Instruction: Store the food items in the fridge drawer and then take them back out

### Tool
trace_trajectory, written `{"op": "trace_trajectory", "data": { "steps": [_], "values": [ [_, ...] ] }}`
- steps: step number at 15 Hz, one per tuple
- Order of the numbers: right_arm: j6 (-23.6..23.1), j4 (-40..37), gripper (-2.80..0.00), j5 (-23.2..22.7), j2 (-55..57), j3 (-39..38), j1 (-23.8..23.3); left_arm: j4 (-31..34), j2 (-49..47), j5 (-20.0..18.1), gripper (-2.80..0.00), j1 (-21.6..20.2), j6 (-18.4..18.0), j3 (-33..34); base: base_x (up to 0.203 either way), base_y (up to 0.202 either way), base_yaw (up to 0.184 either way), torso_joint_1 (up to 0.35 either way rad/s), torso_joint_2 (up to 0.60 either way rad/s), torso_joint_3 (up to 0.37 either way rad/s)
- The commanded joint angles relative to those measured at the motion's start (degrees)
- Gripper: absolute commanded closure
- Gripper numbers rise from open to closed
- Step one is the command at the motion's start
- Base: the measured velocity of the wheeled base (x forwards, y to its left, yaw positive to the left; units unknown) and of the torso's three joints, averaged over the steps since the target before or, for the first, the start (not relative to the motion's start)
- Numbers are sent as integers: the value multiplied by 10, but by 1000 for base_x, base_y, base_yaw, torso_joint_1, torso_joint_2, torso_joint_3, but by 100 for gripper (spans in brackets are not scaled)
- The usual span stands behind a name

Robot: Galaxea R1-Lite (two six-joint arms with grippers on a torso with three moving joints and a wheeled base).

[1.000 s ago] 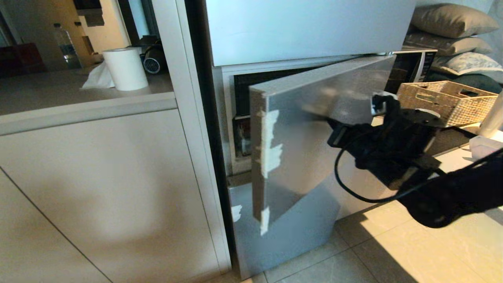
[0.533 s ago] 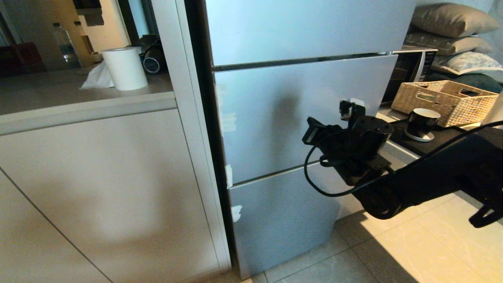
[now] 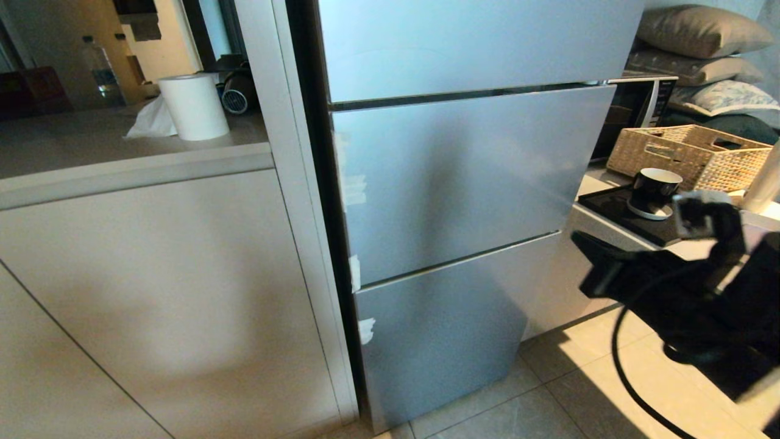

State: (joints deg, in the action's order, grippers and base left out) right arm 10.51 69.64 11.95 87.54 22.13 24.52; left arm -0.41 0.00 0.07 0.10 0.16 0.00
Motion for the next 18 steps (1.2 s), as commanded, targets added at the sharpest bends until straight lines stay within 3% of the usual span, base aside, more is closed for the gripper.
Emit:
{"op": "trace_trajectory", "data": {
  "steps": [1, 5, 9, 11, 13, 16, 18],
  "values": [
    [-12, -95, 0, -3, -243, -96, -43, 0, -1, 0, 0, 0, 0, 1, 0, 0, 0, 0, 0, 0],
    [-44, -430, 0, -20, -574, -146, -112, 0, -1, 0, 0, 0, 0, 1, 0, 0, 0, 0, 0, 0],
    [-94, -617, 0, -56, -721, -212, -166, 0, 0, 0, 0, 0, 0, 1, 0, 0, 0, 0, 0, 0],
    [-108, -678, 0, -116, -719, -219, -187, 0, -1, 0, 0, 0, 0, 1, 0, 0, 0, 0, 0, 0],
    [-132, -703, 0, -123, -750, -218, -228, 0, -1, 0, 0, 0, 0, 1, 0, 0, 0, 0, 0, 0],
    [-145, -704, 0, -125, -864, -219, -238, 0, -1, 0, 0, 0, 0, 1, 0, 0, 0, 0, 0, 0],
    [-141, -699, 0, -115, -875, -221, -245, 0, -1, 0, 0, 0, 0, 1, 0, 0, 0, 0, 0, 0]
  ]
}}
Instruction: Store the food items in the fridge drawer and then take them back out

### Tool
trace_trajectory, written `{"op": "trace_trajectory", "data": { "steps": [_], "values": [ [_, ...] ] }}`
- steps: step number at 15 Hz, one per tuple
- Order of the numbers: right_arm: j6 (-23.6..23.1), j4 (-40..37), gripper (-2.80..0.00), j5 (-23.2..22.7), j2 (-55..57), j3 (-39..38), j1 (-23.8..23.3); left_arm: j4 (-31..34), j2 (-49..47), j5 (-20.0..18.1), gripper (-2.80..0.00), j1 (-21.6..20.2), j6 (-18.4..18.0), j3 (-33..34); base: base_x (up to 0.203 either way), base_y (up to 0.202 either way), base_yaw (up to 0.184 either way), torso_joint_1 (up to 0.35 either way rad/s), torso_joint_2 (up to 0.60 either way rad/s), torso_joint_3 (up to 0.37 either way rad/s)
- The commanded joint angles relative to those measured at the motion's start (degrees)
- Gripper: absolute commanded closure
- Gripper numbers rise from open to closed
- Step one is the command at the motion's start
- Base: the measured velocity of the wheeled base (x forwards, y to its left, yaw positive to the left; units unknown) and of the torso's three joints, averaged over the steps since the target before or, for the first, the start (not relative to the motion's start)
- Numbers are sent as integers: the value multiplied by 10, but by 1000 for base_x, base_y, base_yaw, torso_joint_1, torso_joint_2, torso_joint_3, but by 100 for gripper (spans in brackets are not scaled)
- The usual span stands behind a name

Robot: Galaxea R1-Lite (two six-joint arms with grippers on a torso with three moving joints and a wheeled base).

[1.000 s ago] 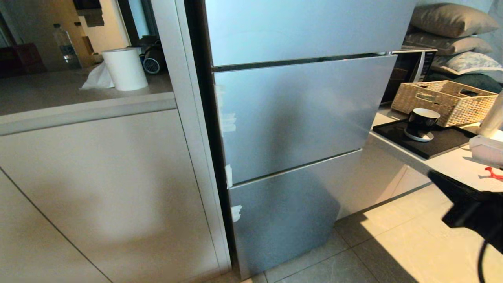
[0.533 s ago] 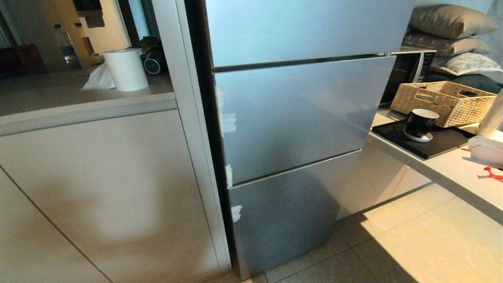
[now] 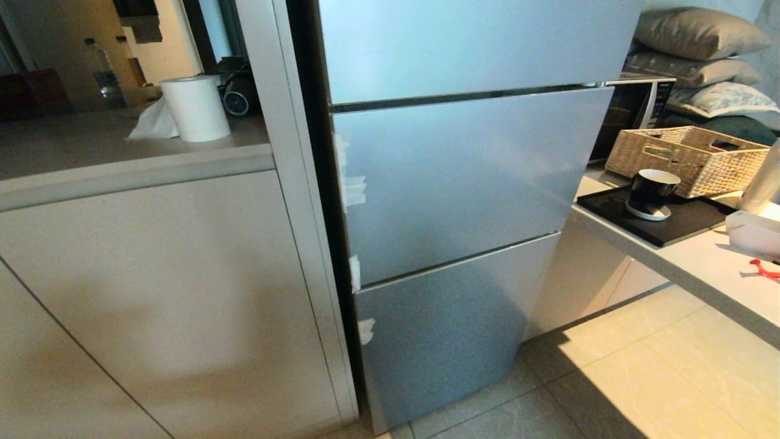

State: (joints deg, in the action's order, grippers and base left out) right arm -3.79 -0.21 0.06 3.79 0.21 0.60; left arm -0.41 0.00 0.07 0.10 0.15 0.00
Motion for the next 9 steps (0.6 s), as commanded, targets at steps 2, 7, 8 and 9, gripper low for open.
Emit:
{"op": "trace_trajectory", "data": {
  "steps": [2, 7, 8, 9],
  "values": [
    [6, 1, 0, 4, -37, -2, -6, 0, -1, 0, 0, 0, 0, 1, 0, 0, 0, 0, 0, 0],
    [9, 1, 0, 4, -37, -2, -6, 0, -1, 0, 0, 0, 0, 1, 0, 0, 0, 0, 0, 0],
    [9, 1, 0, 4, -37, -2, -6, 0, -1, 0, 0, 0, 0, 1, 0, 0, 0, 0, 0, 0],
    [9, 1, 0, 5, -37, -1, -6, 0, -1, 0, 0, 0, 0, 1, 0, 0, 0, 0, 0, 0]
  ]
}}
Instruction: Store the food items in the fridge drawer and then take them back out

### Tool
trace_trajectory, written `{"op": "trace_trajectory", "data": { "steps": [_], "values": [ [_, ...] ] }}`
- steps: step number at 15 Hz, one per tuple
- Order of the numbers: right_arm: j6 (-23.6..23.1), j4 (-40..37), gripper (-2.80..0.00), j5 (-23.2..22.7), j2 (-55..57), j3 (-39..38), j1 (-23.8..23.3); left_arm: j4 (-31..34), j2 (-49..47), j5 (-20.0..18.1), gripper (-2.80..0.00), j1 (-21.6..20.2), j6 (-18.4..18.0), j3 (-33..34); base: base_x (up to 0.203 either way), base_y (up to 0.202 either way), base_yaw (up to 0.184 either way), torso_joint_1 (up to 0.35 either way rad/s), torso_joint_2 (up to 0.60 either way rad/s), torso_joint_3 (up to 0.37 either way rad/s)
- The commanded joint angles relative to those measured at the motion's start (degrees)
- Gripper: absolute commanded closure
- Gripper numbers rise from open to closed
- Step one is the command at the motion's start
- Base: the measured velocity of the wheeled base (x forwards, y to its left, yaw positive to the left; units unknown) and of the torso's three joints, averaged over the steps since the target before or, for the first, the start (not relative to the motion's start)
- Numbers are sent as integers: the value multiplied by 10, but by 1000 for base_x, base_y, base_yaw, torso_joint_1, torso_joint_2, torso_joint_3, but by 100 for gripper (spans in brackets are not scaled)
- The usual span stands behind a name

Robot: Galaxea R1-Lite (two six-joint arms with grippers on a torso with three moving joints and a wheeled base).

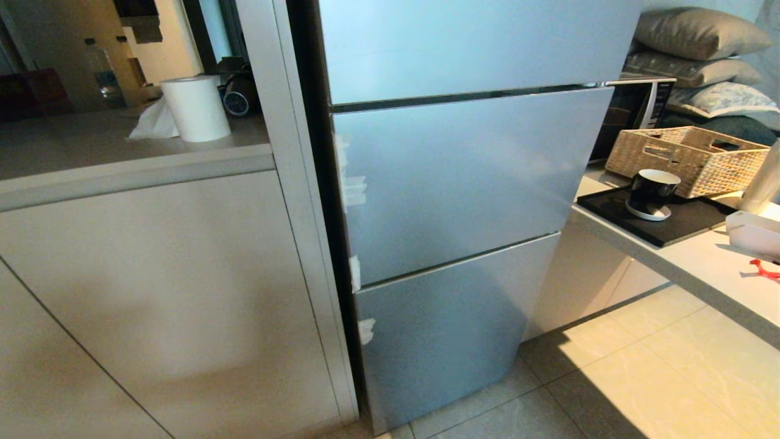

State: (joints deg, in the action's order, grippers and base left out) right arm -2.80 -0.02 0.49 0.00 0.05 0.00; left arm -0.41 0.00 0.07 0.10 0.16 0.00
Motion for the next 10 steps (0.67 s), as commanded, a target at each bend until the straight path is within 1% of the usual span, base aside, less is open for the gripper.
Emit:
{"op": "trace_trajectory", "data": {
  "steps": [1, 10],
  "values": [
    [0, -1, 0, 0, 1, 0, 0, 0, -1, 0, 0, 0, 0, 1, 0, 0, 0, 0, 0, 0],
    [0, -1, 0, 0, 1, 0, 0, 0, -1, 0, 0, 0, -1, 1, 0, 0, 0, 0, 0, 0]
  ]
}}
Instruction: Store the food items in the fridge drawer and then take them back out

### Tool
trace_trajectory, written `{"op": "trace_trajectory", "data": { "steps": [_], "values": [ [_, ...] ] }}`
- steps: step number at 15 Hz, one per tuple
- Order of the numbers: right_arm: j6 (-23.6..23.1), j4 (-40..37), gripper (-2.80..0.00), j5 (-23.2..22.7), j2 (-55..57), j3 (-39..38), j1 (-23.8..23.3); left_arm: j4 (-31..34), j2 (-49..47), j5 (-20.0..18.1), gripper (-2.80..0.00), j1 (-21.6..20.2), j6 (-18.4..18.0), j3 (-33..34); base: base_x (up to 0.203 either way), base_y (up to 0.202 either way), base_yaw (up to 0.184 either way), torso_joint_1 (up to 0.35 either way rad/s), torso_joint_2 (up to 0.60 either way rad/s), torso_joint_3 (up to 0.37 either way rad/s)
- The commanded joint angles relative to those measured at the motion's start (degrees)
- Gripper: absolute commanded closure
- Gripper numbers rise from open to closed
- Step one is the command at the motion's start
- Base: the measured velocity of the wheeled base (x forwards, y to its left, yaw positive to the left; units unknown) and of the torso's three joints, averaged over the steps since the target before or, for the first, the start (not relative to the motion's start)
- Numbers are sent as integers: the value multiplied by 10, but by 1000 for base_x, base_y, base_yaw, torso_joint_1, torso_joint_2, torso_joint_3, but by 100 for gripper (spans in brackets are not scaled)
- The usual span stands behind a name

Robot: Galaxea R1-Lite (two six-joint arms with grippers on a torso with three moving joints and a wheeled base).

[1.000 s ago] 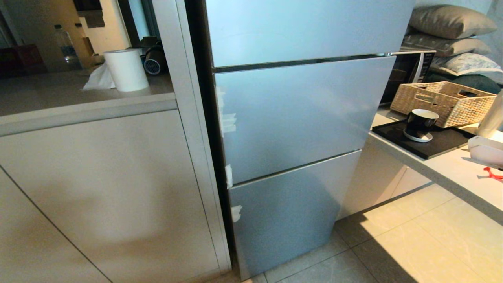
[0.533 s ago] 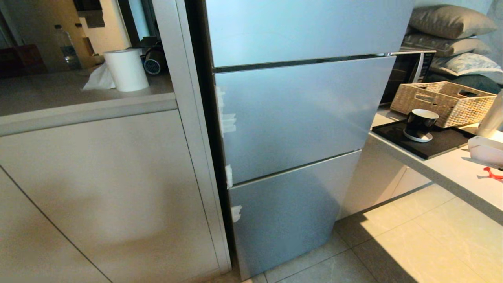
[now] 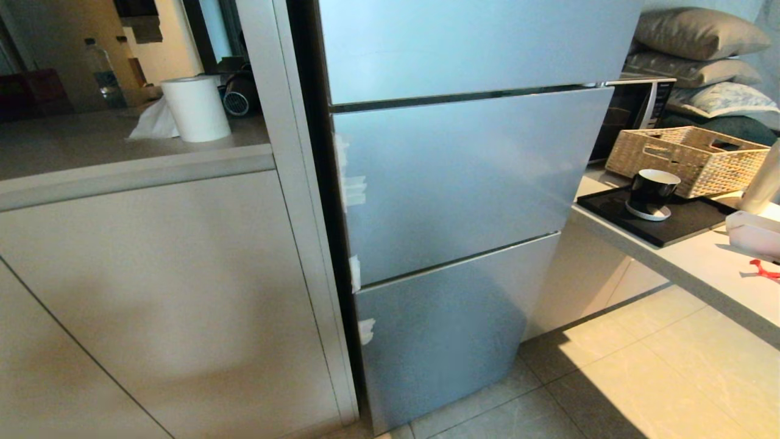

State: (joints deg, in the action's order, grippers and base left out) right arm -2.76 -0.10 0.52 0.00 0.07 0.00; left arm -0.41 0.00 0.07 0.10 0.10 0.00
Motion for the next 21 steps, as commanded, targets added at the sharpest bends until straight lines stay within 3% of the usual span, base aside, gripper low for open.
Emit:
{"op": "trace_trajectory", "data": {
  "steps": [1, 21],
  "values": [
    [-1, 0, 0, 0, 1, 0, 0, 0, -1, 0, 0, 0, -1, 1, 0, 0, 0, 0, 0, 0],
    [13, 0, 0, 0, 1, -1, 0, -2, -1, 0, 0, 0, -11, 1, 0, 0, 0, 0, 0, 0]
  ]
}}
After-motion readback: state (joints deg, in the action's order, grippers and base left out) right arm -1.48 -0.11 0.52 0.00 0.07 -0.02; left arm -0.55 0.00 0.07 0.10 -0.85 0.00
